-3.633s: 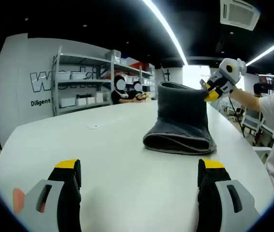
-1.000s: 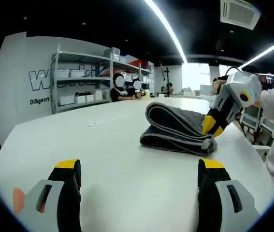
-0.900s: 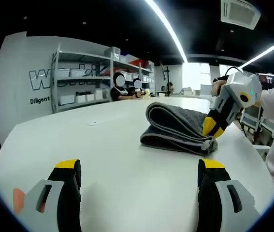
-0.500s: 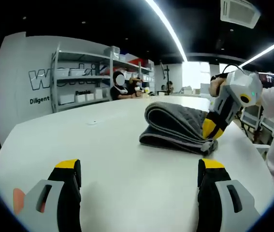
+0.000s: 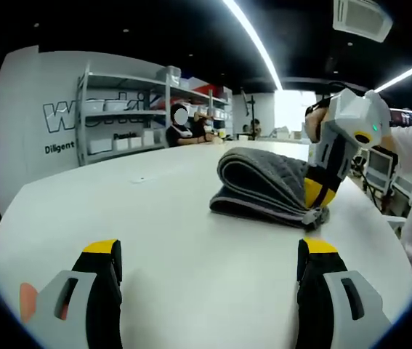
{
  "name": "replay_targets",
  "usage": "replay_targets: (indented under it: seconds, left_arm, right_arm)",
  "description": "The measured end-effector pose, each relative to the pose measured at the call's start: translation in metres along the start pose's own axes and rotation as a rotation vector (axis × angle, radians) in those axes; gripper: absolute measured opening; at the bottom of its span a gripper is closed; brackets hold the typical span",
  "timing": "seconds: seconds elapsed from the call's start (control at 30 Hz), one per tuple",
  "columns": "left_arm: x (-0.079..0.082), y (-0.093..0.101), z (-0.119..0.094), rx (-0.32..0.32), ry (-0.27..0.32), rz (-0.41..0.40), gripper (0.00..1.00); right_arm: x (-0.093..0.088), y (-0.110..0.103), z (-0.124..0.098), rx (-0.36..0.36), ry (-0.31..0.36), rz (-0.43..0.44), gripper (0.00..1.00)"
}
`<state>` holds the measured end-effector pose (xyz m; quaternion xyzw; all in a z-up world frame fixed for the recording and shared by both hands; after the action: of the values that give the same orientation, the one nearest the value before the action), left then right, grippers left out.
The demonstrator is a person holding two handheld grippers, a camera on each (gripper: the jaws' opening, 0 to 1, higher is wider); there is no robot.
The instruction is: Fold the towel on the table until its edges align and the towel forms a compact rectangular stack.
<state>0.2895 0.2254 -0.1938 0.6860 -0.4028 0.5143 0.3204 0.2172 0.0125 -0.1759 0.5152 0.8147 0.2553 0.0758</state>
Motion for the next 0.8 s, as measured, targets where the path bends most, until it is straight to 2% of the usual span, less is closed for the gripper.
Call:
replay_targets:
  seconds: [0.13,0.2,0.3,0.33,0.47,0.6,0.8]
  left_arm:
    - [0.000,0.002,0.001,-0.001,-0.003,0.005,0.99]
    - [0.001,0.002,0.000,-0.004,0.000,0.005,0.99]
    - [0.002,0.002,-0.001,-0.001,0.003,0.007,0.99]
    - [0.003,0.002,-0.001,0.000,0.005,0.007,0.99]
    - [0.005,0.003,-0.002,-0.004,0.015,0.010,0.99]
    - [0.006,0.002,-0.002,-0.004,0.016,0.010,0.99]
    - [0.008,0.001,-0.002,-0.006,0.021,0.014,0.99]
  right_arm:
    - [0.001,0.001,-0.001,0.018,-0.003,-0.007,0.02]
    - [0.004,0.001,-0.002,0.022,-0.029,-0.023,0.03]
    - [0.007,0.000,-0.005,-0.005,-0.066,-0.046,0.04]
    - [0.007,0.001,-0.005,-0.007,-0.067,-0.030,0.04]
    - [0.003,0.006,-0.010,-0.006,-0.029,0.049,0.08]
    - [-0.001,0.010,-0.020,0.026,0.032,0.176,0.16]
    - [-0.006,0.019,-0.033,0.003,0.094,0.225,0.20]
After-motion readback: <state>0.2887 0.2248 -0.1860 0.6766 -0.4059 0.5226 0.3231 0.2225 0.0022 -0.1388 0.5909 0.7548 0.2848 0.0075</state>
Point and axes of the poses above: the point that each gripper's makers call its tool centre point, and the gripper's own axes: z roughly forward along the fingers, y roughly to its right, x roughly out of its top, the point moved 7 cm from there along -z, roughly backward along the fingers, and after that the axes turned 9 degrees about -x, right-handed, at the moved point
